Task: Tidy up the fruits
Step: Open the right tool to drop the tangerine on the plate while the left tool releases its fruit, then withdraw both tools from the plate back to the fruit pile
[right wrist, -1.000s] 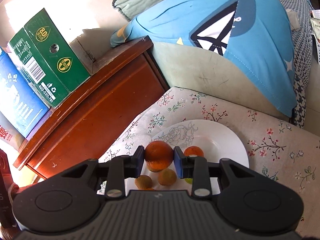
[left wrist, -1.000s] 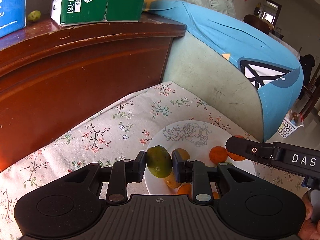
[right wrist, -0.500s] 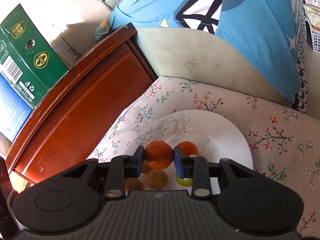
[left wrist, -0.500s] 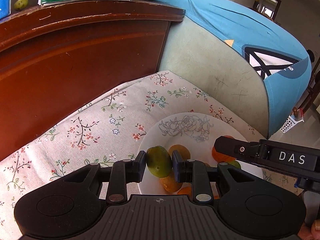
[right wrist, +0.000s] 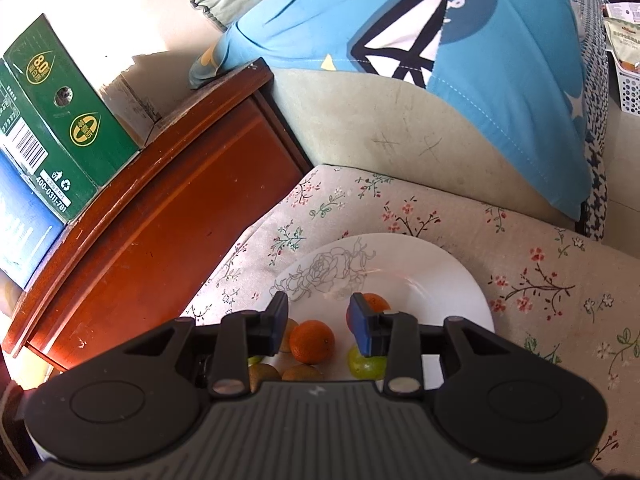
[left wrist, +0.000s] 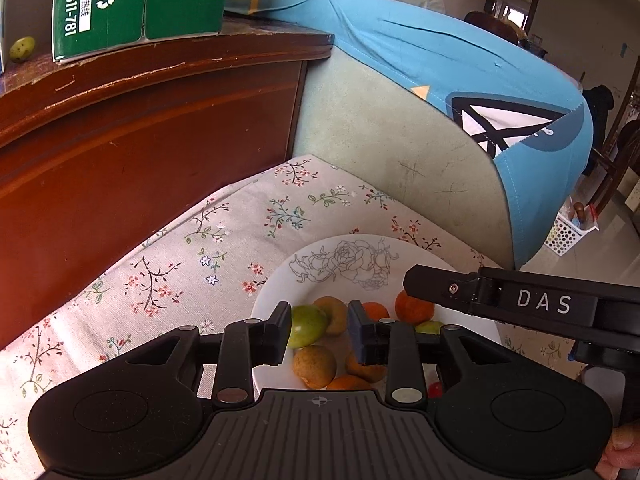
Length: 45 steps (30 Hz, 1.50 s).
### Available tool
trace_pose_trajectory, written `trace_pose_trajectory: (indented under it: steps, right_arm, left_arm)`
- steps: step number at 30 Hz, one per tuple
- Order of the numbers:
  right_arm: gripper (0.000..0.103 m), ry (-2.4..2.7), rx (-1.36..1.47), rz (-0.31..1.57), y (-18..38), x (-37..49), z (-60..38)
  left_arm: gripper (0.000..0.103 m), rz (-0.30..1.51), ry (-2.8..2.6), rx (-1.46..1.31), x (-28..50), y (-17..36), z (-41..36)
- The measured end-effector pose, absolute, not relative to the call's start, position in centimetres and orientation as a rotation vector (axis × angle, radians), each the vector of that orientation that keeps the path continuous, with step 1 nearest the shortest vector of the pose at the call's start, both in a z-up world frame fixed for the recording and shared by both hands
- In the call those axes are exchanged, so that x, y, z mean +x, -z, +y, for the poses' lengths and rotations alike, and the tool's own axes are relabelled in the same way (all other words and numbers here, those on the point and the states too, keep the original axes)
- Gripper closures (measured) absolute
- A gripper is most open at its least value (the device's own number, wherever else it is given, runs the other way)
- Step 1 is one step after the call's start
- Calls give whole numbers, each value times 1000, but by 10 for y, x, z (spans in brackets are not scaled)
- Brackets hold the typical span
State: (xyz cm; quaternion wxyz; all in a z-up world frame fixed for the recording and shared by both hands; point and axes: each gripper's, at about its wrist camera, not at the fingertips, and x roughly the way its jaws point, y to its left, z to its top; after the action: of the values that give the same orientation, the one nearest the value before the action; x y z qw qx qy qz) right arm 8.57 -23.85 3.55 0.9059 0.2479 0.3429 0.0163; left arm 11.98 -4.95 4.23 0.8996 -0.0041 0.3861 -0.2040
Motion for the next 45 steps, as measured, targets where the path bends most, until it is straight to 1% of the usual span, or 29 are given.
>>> trace_pose_trajectory:
  steps: [2,4,6,9,13,16,25,32,38,45]
  right_arm:
    - [64,-29,504,697,-40,82,-239]
    - [61,-25,494,688,-45,77,-238]
    - [61,-23,481,691,-49,72,-237]
    - [60,-17,456,697,-54,62,-234]
    - [56,-19,428,713,-58,47,-227]
    - [56,-21,418,722,-60,36,-223]
    - [56,-59,400,716,-68,1,-211]
    - [56,-99,370,743,-62,-19,-200]
    - [56,-167,343,781,-49,-32,-185]
    - [57,-242,318,845,-26,-27,-160]
  left_arm:
    - [62,793,404,20,112,-49,-52]
    - [48,777,387,31,103,-55,-52]
    - [46,780,375,46,96,-61,-52]
    - [45,783,360,72,84,-68,-51]
    - [43,789,337,105,66,-74,-46]
    - [40,796,316,104,55,-77,-40]
    - [39,833,270,116,32,-77,-23]
    - [38,853,260,142,22,-75,-12]
    - [38,853,237,117,20,-77,11]
    - [38,862,163,-2,29,-80,50]
